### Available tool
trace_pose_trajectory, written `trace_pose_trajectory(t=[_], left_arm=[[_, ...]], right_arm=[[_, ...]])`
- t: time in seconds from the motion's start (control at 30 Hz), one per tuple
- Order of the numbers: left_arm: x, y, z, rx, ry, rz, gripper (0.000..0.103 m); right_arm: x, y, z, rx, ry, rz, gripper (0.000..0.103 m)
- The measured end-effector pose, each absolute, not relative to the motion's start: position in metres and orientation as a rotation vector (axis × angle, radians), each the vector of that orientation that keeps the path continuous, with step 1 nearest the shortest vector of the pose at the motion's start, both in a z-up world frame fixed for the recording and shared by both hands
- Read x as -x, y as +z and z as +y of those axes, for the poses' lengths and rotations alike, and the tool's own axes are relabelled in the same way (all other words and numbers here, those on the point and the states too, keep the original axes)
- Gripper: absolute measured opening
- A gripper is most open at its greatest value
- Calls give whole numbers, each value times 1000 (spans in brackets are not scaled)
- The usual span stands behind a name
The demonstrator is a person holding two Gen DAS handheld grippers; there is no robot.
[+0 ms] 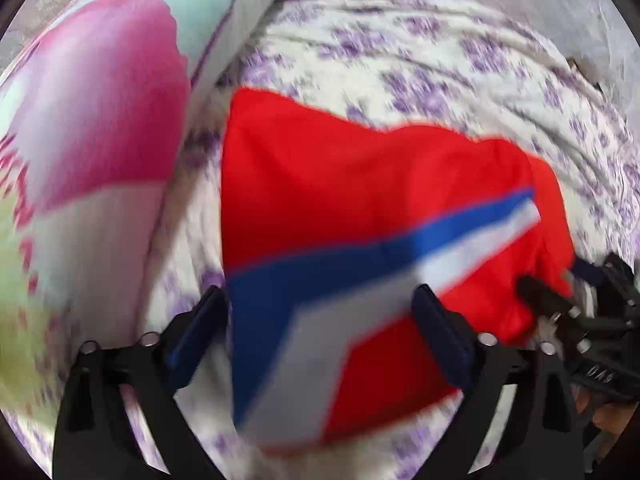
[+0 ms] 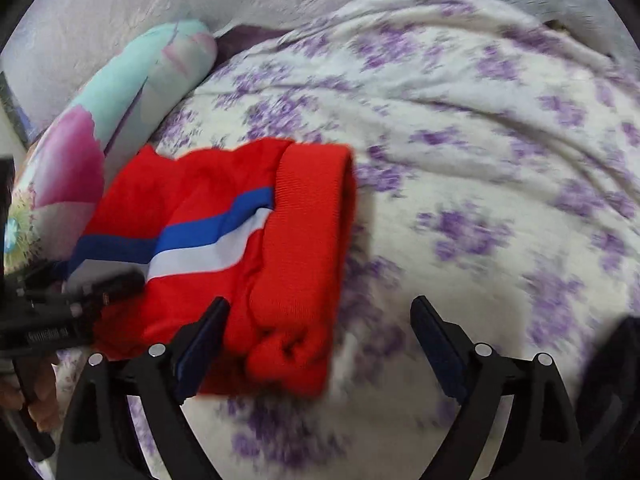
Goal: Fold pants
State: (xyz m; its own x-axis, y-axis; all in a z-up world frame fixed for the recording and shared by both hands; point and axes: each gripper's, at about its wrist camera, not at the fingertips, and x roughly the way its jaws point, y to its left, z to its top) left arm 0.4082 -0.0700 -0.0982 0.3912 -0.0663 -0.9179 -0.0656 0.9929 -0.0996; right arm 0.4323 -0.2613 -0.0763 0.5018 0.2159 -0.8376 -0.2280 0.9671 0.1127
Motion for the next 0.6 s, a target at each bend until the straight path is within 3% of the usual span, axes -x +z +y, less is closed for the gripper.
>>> trace_pose_trajectory(t=[0.33,0.6], left_arm=[[-304,-14,-86,59,88,1079,98],[-212,34,-80,101,84,1021,98]], right_arm=[[-325,17,-288,-59,169,855,98],[-243,53,-265,-58,214,830,99]])
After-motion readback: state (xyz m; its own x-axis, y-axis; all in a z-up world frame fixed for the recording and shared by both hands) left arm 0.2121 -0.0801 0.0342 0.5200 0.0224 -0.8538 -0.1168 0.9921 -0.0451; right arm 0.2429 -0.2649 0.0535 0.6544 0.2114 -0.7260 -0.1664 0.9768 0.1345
